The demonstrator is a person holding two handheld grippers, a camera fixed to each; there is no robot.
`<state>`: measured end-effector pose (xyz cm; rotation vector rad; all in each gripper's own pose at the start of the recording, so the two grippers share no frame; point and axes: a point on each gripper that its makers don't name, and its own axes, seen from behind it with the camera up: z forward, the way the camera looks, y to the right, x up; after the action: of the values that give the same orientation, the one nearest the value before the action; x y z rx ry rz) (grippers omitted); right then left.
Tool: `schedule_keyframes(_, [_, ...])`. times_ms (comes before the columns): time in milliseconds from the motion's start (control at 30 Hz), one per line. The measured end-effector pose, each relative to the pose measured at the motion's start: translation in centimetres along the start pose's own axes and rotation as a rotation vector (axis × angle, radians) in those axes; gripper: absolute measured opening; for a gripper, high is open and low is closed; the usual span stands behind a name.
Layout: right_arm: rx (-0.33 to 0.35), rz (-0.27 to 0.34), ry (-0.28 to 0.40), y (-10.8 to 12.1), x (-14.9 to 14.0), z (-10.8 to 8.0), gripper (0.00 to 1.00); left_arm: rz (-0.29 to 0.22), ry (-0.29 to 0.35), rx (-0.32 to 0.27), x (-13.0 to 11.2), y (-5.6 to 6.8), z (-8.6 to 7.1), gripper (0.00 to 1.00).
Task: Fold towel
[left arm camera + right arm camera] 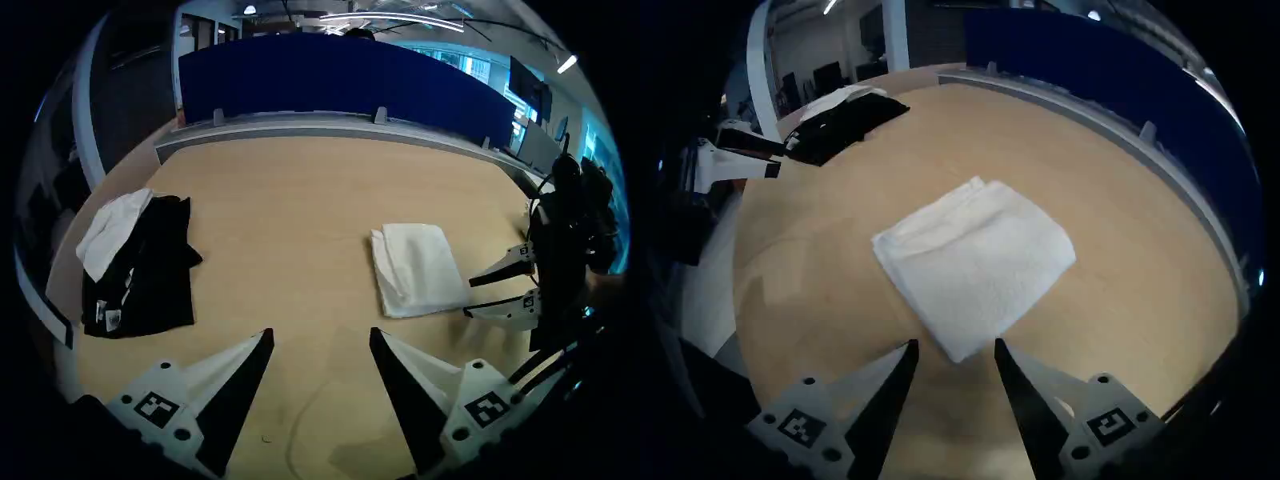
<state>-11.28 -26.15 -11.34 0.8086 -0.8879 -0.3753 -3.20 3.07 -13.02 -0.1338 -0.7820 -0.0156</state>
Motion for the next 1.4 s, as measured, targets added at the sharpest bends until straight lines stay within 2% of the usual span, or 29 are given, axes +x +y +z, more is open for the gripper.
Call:
schedule_keyframes(233, [-0.024,0.008,-0.008,0.5,-0.7,0.6,0.52,0.001,0.000,-0.001,-0.1,0.1,0.1,0.89])
schedule_keyframes(567, [-0.029,0.031,-0.006,0.4,-1.2,1.2,0.32,-0.004,-0.002,-0.001,-0.3,-0.1,0.2,0.89])
schedule_keyframes(767, [-0.035,0.036,0.000,0.7,-1.0,1.3,0.11,-0.004,-0.003,-0.002,-0.4,-0.1,0.2,0.89])
schedule_keyframes(833, [-0.038,0.039,0.003,0.8,-1.0,1.3,0.07,-0.003,-0.003,-0.002,-0.4,-0.2,0.2,0.89])
schedule_keyframes(1133, [-0.045,0.032,0.028,0.9,0.1,0.6,0.05,-0.004,-0.003,-0.003,-0.4,-0.2,0.3,0.89])
schedule_keyframes(1400, [-0.049,-0.009,0.096,1.4,4.7,-2.1,0.04,-0.005,0.014,-0.007,0.1,-0.2,0.1,0.89])
